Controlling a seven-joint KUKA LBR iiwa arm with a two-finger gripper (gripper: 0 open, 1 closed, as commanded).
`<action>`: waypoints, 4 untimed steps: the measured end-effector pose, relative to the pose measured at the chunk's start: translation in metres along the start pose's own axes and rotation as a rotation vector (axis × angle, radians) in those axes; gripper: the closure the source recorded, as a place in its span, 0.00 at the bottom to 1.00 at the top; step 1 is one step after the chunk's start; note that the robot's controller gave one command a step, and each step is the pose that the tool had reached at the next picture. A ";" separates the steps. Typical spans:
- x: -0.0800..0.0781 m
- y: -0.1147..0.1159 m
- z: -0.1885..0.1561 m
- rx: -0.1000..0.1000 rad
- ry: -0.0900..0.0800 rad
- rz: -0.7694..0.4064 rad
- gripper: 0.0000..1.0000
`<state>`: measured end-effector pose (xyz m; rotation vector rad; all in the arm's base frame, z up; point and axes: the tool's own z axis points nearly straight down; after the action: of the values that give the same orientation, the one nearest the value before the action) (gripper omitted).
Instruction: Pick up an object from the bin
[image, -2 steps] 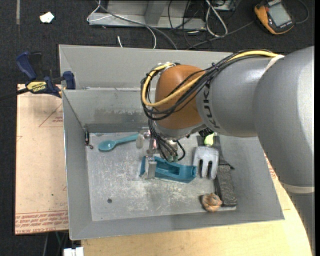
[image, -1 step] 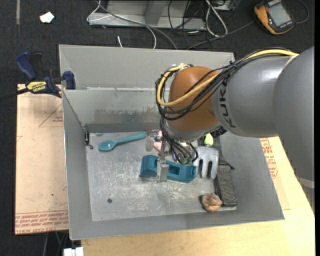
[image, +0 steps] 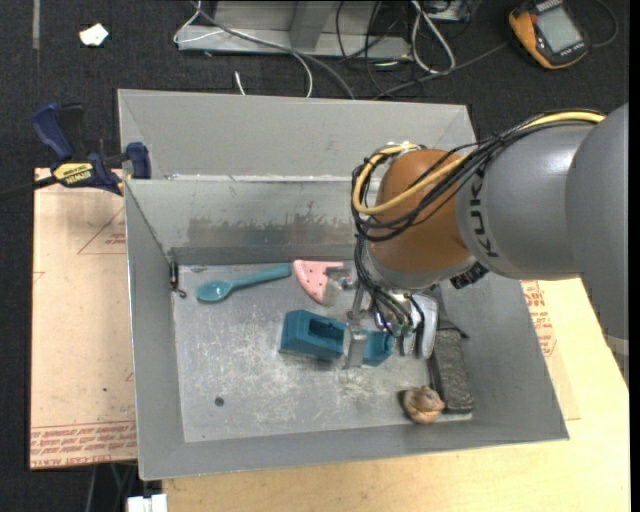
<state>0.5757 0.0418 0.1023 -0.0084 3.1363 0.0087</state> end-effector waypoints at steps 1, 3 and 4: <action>-0.005 -0.013 0.016 0.002 0.002 -0.008 0.00; -0.039 -0.005 0.013 0.001 -0.001 -0.207 1.00; -0.043 -0.003 -0.043 0.000 0.009 -0.217 1.00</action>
Offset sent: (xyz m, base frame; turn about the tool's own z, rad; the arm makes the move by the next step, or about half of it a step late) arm 0.0380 -0.0042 -0.0124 -0.2102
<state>0.6188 0.0390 0.1458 -0.3490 3.1250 0.0076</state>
